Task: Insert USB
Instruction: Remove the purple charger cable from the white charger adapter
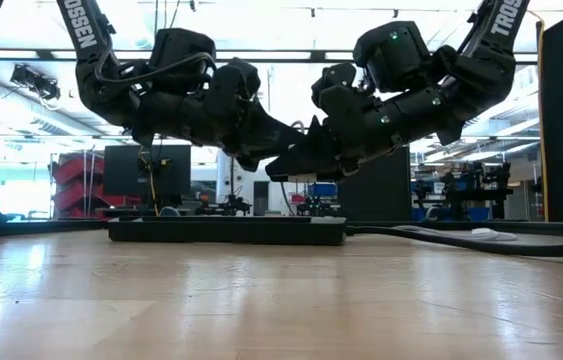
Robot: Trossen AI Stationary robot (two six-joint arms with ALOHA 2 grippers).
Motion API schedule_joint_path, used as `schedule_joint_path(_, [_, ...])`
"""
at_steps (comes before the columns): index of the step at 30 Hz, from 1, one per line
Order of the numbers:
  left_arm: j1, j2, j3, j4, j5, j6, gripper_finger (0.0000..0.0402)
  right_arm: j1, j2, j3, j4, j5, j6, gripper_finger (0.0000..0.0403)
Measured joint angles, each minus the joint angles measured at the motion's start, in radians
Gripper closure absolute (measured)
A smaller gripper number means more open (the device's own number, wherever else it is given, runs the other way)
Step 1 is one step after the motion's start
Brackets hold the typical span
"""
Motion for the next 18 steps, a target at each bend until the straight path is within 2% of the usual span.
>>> schedule_joint_path(2, [0.0,0.001,0.0,0.007,0.003,0.002,0.0389,0.0,0.0,0.0,-0.003,0.001,0.0,0.0293])
schedule_joint_path(18, [-0.002,0.002,-0.003,0.037,-0.001,0.046,0.04,-0.018,-0.005,0.005,-0.075,0.02,0.047,0.0293])
